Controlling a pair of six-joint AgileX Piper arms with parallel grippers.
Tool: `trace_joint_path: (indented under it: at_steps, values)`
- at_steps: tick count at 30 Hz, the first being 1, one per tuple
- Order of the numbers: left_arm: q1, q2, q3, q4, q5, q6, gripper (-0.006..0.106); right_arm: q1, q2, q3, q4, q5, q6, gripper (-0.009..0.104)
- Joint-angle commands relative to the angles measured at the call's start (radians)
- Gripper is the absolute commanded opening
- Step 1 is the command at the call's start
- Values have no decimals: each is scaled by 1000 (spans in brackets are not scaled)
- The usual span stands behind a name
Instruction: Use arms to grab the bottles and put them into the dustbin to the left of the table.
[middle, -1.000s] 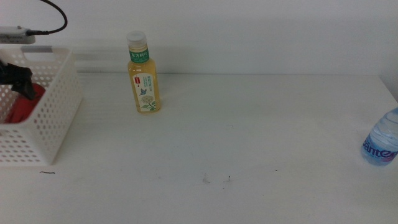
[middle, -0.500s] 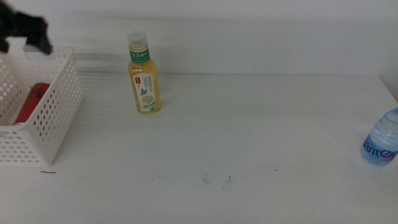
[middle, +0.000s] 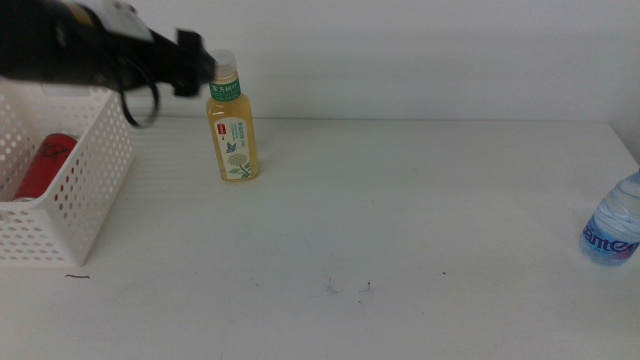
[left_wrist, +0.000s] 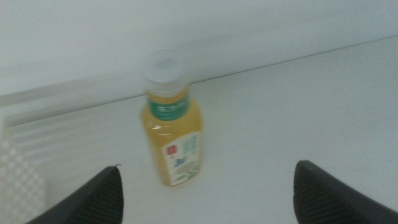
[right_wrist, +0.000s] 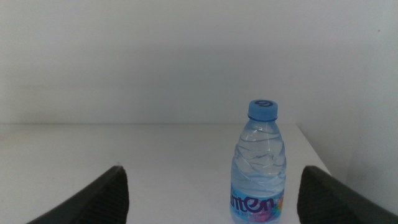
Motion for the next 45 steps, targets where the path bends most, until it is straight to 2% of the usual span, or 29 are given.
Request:
trace_joint_path:
  at_steps: [1,3,7,10,15,22,26,34,45]
  values:
    - [-41,-31,64,-6,-99,-9,94,-9,-4,3,-9,-7,-4,84]
    - [-71,-52,136,6,-202,-9,94,-9,-4,3,-9,-7,-4,84]
    - [-151,-94,366,42,-623,-9,94,-9,-4,3,-9,-7,-4,84]
    - [-190,-97,536,11,-931,-9,94,-9,-4,3,-9,-7,-4,84]
    - [-207,-97,753,-55,-1162,-9,94,-9,-4,3,-9,-7,-4,84]
    - [-207,-97,833,-49,-1186,-9,94,-9,-4,3,-9,-7,-4,84]
    - [-207,-97,833,5,-1207,-9,94,-9,-4,3,-9,-7,-4,84]
    - [-207,-97,836,-4,-1210,-82,94,-9,-4,3,-9,-7,-4,84]
    - [-207,-97,839,-113,-1126,-26,94,-9,-4,3,-9,-7,-4,84]
